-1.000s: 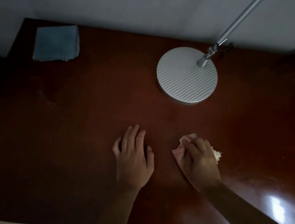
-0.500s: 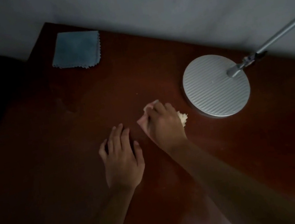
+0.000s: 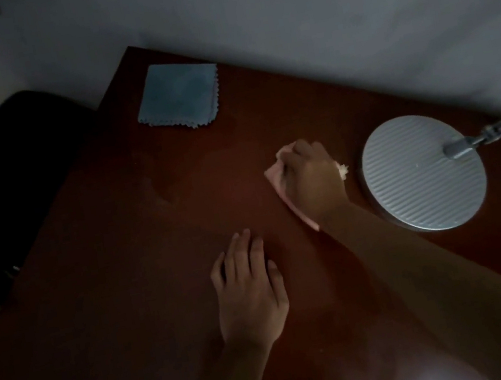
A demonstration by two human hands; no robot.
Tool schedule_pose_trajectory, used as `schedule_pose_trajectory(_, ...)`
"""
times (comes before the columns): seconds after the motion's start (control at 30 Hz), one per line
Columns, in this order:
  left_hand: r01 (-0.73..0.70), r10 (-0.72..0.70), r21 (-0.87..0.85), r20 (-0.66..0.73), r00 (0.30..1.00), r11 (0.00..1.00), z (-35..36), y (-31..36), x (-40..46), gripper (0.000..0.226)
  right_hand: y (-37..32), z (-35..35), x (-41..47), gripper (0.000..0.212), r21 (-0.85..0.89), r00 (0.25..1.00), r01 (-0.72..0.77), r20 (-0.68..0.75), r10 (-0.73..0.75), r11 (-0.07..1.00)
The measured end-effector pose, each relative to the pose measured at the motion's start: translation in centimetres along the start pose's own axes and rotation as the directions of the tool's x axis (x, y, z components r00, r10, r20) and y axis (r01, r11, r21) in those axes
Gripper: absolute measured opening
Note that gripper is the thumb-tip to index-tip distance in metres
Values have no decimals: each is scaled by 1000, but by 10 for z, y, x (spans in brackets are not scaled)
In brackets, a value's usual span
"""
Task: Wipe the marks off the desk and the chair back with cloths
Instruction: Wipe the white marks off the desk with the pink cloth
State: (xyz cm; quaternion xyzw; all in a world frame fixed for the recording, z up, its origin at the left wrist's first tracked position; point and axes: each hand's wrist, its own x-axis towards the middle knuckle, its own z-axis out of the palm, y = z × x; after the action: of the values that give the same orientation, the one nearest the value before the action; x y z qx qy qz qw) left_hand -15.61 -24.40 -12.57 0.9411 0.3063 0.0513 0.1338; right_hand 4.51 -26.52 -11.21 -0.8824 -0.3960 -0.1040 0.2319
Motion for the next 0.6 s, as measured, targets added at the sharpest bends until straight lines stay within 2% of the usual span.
schedule_pose_trajectory(0.07, 1, -2, 17, 9, 1000, 1000, -2, -1, 1, 46, -13, -1, -31, 30, 75, 984, 153, 83, -159, 985)
schedule_pose_trajectory(0.13, -2, 2, 26, 27, 1000, 1000, -3, 1, -1, 46, -4, 1, -35, 29, 96, 963, 215, 143, -227, 972)
schedule_pose_trajectory(0.17, -1, 0, 23, 30, 1000, 1000, -2, 0, -2, 46, 4, 3, -24, 31, 76, 975, 167, 136, -177, 983)
schedule_pose_trajectory(0.23, 0, -1, 28, 24, 1000, 1000, -2, -1, -3, 46, 28, 5, 12, 37, -2, 997, -71, 33, 71, 997)
schedule_pose_trajectory(0.27, 2, -3, 35, 24, 1000, 999, -3, -1, -2, 47, 41, 4, 31, 40, -16, 985, -171, -27, 170, 985)
schedule_pose_trajectory(0.3, 2, -3, 36, 19, 1000, 999, -3, -1, -1, 47, 50, 2, 44, 42, 10, 982, -182, -54, 183, 983)
schedule_pose_trajectory(0.37, -1, 0, 35, 12, 1000, 999, -3, 0, 2, 47, 45, 2, 50, 36, 80, 1000, 25, 10, -26, 996)
schedule_pose_trajectory(0.43, -9, 9, 40, 3, 1000, 999, -3, 0, 2, 47, 30, 1, 32, 26, 173, 927, 338, 109, -359, 925)
schedule_pose_trajectory(0.47, -10, 10, 34, 1, 1000, 999, -2, 1, 0, 47, 29, 2, 21, 24, 177, 887, 421, 127, -445, 890)
schedule_pose_trajectory(0.5, -14, 14, 29, -2, 1000, 999, -2, 1, -1, 47, 32, 2, 18, 24, 149, 881, 434, 135, -453, 889)
schedule_pose_trajectory(0.53, -15, 15, 27, -5, 1000, 1000, -2, 1, -1, 46, 40, 5, 24, 25, 119, 910, 381, 128, -394, 917)
schedule_pose_trajectory(0.6, -13, 13, 29, 2, 1000, 999, -1, 2, -1, 46, 57, 13, 54, 26, -16, 990, 142, 27, -141, 990)
